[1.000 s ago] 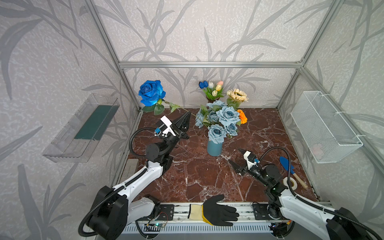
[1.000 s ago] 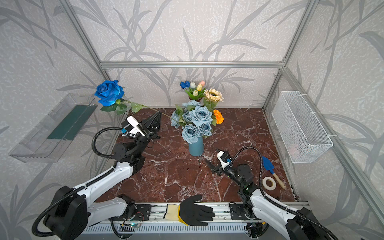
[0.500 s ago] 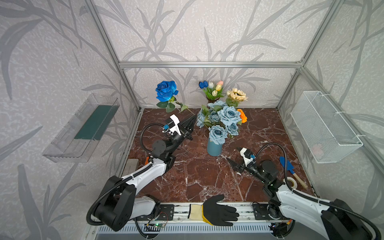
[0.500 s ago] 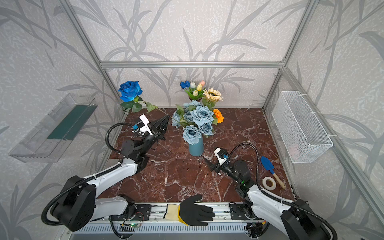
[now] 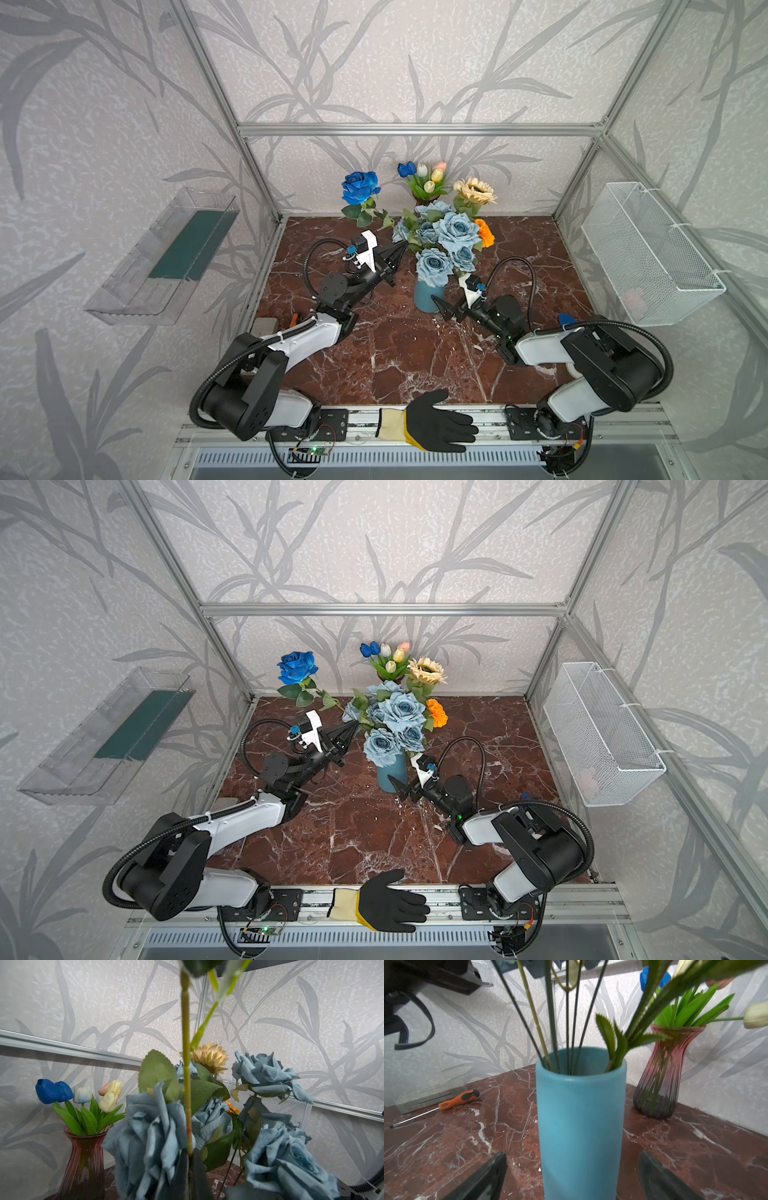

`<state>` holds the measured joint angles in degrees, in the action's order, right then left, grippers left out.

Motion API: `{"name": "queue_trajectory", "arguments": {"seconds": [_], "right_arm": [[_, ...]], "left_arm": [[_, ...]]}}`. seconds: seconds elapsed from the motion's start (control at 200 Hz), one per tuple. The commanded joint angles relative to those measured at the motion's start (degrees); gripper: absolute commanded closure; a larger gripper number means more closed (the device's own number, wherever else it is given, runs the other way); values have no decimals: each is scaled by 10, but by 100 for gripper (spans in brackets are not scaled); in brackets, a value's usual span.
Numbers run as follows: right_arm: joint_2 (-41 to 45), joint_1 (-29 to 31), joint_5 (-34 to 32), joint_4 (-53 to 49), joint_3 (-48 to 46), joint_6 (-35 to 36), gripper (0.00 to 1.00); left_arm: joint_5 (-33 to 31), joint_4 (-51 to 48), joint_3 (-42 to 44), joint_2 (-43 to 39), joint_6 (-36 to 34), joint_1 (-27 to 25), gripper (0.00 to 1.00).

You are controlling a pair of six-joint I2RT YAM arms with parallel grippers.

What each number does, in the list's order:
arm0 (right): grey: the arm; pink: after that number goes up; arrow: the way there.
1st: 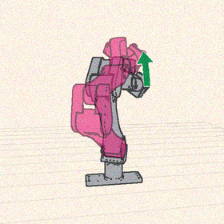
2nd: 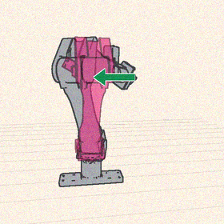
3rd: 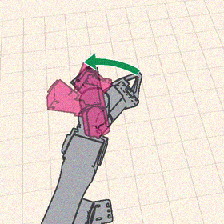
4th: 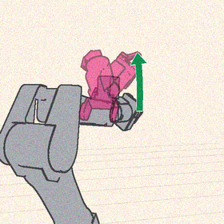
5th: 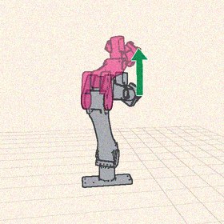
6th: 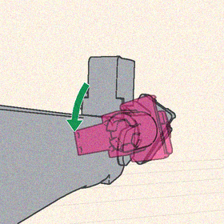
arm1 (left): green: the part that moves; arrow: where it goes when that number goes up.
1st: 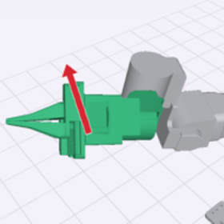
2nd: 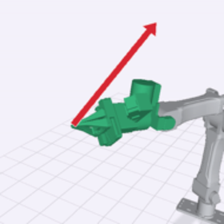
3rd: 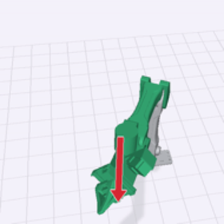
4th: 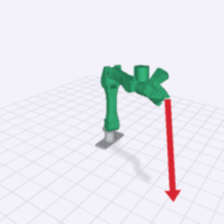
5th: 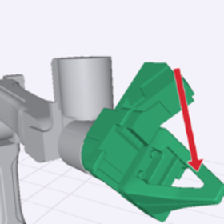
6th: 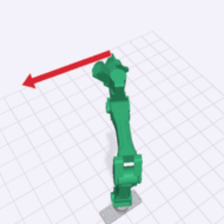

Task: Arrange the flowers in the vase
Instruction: 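Lower the rose stem into the teal vase while the right gripper grips the vase, then open the left gripper and withdraw it while the right gripper holds the vase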

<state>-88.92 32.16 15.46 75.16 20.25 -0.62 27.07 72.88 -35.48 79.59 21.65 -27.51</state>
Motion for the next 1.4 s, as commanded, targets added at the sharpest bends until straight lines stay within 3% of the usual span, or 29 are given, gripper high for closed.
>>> {"name": "queue_trajectory", "arguments": {"seconds": [0.0,0.36,0.515,0.785,0.89,1.145,1.395], "right_arm": [[-13,4,-9,54,19,-3,1],[-67,4,2,55,55,0,1],[-75,5,4,54,62,3,2],[-85,9,11,54,84,5,1],[-109,10,11,54,97,3,1],[-136,14,3,54,125,7,0],[-149,14,-1,54,141,18,13]], "left_arm": [[21,-17,-3,5,-2,-11,100],[37,-96,-2,12,-50,-29,100],[46,-139,1,-23,-65,-32,49],[11,-286,24,-129,-123,-31,20],[-8,-325,51,-162,-142,-31,15],[-62,-364,138,-258,-154,-31,14],[-100,-383,164,-288,-170,-31,14]]}}
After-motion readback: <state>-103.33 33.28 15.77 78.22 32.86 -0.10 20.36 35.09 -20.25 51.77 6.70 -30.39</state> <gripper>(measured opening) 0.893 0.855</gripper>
